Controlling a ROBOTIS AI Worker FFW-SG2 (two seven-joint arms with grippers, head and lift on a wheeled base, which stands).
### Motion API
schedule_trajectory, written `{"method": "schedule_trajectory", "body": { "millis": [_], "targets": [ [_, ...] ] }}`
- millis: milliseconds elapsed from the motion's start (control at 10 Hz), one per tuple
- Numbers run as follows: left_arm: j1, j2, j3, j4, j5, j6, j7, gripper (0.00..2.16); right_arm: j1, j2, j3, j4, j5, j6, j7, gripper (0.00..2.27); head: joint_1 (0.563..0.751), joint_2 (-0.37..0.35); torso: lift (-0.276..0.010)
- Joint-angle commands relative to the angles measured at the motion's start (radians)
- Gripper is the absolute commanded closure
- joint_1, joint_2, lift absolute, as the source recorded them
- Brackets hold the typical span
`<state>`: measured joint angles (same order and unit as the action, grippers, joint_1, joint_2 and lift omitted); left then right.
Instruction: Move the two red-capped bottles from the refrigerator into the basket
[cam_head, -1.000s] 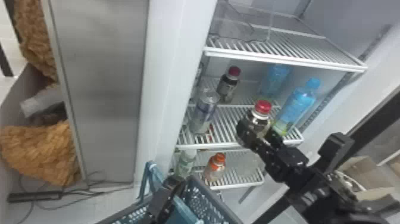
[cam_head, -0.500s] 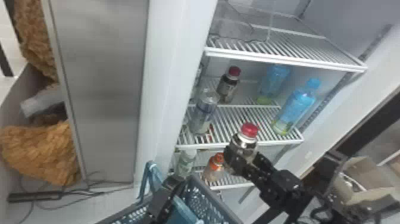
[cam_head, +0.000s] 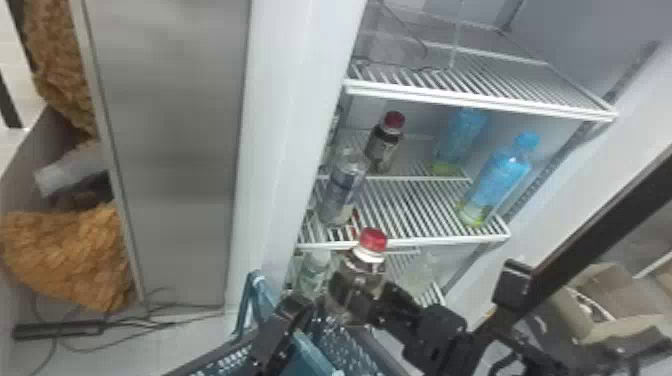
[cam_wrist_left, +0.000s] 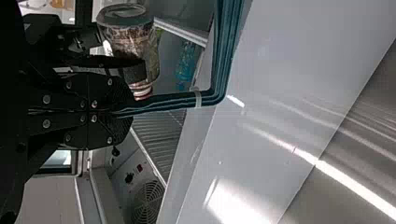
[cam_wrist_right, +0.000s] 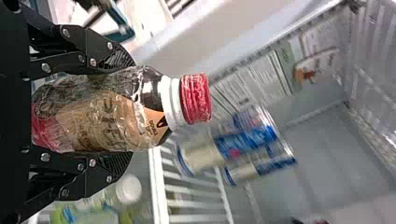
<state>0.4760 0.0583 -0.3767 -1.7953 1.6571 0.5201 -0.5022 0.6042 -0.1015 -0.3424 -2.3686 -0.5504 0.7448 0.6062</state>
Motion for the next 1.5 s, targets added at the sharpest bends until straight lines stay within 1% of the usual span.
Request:
{"method": "schedule_trajectory", "body": {
  "millis": [0, 200, 300, 500, 600, 700, 1000, 1400],
  "targets": [
    [0.0, 0.0, 0.0, 0.0, 0.0, 0.0, 0.001, 1.2, -0.01, -0.018, 0.025, 0.006, -0.016, 0.063, 0.014, 1.28, 0.695, -0.35, 0.0],
    [0.0, 0.0, 0.0, 0.0, -0.002, 0.003, 0.001, 1.2, -0.02, -0.03, 0.027, 0.011, -0.012, 0.151, 0.037, 1.28, 0.695, -0.35, 0.0],
    [-0.002, 0.0, 0.002, 0.0, -0.002, 0.003, 0.001, 1.2, -0.023, -0.032, 0.027, 0.019, -0.024, 0.171, 0.04, 1.14, 0.695, -0.35, 0.0],
    [0.0, 0.0, 0.0, 0.0, -0.002, 0.003, 0.002, 1.2, -0.03, -0.037, 0.027, 0.038, -0.042, 0.185, 0.053, 0.51, 0.695, -0.35, 0.0],
    [0.0, 0.0, 0.002, 0.0, -0.002, 0.003, 0.002, 1.2, -0.03, -0.037, 0.025, 0.038, -0.052, 0.18, 0.053, 0.25, 0.695, -0.35, 0.0],
    [0.0, 0.0, 0.002, 0.0, -0.002, 0.003, 0.002, 1.2, -0.03, -0.035, 0.015, 0.036, -0.056, 0.158, 0.053, 0.07, 0.695, -0.35, 0.0],
    [0.003, 0.0, 0.002, 0.0, 0.002, -0.002, 0.002, 1.2, -0.015, -0.017, -0.056, -0.004, -0.038, 0.114, 0.053, 0.12, 0.695, -0.35, 0.0],
    [0.003, 0.0, 0.002, 0.0, 0.002, -0.002, 0.001, 1.2, 0.004, 0.02, -0.184, -0.077, 0.008, -0.018, 0.033, 0.12, 0.695, -0.35, 0.0]
  ]
}}
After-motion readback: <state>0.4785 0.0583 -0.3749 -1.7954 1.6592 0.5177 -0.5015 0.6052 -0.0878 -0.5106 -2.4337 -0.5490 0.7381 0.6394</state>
